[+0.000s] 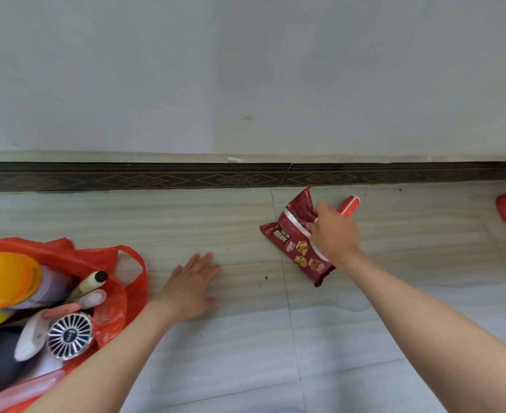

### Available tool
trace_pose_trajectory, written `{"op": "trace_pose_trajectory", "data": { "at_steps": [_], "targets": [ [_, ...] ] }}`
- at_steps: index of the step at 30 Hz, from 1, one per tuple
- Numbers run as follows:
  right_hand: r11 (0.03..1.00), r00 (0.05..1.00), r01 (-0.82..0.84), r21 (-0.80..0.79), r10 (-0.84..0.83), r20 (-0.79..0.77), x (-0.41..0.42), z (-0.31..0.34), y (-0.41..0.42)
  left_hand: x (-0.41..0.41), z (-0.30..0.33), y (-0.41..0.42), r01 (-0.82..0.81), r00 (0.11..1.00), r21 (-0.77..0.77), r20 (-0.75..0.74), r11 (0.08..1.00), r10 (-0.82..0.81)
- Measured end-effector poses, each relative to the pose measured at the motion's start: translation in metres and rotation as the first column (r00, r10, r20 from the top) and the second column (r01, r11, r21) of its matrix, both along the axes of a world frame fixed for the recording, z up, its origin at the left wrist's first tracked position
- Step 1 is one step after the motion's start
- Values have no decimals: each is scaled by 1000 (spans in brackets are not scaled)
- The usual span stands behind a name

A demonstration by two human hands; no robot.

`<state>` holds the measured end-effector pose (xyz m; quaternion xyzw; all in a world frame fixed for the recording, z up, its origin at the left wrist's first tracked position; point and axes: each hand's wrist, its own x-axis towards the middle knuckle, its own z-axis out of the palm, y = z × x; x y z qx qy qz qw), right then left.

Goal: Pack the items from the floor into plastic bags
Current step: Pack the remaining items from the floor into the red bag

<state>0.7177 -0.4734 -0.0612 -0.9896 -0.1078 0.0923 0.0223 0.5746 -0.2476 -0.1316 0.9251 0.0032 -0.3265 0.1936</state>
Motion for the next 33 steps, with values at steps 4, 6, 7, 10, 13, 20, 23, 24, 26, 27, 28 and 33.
{"op": "trace_pose_trajectory", "data": {
  "at_steps": [4,6,7,10,13,20,23,24,26,27,28,33],
  "targets": [
    [991,992,-127,-51,128,9,-31,23,21,-39,19,6,-57,984,-73,166,996,69],
    [985,985,-170,-38,170,8,-48,38,36,-63,36,15,-130,947,-166,272,978,172],
    [982,981,-191,-4,191,17,-57,46,45,-76,45,20,-146,910,-197,358,969,210],
    [947,955,-297,124,293,44,-91,73,80,-119,67,44,-186,759,-231,584,955,288],
    [895,936,-347,280,351,39,-125,96,126,-165,86,77,-354,618,-229,671,907,410],
    [747,911,-318,584,411,-29,-191,110,240,-234,99,174,-918,181,-168,629,359,756],
    [712,916,-298,635,401,-19,-217,100,288,-235,94,207,-940,61,-283,401,187,914],
    [707,918,-294,643,395,-14,-224,96,303,-235,89,214,-938,66,-297,355,180,932],
    [699,916,-304,647,401,-3,-238,88,329,-237,80,222,-947,81,-264,350,181,933],
    [697,913,-309,647,408,-3,-243,84,339,-239,79,225,-954,45,-261,364,148,930],
    [700,911,-305,646,412,-15,-248,79,348,-242,80,228,-952,-23,-293,371,93,928],
    [719,843,-190,669,468,-264,-256,61,365,-266,97,233,-889,-253,-456,392,-53,884]
  ]
}}
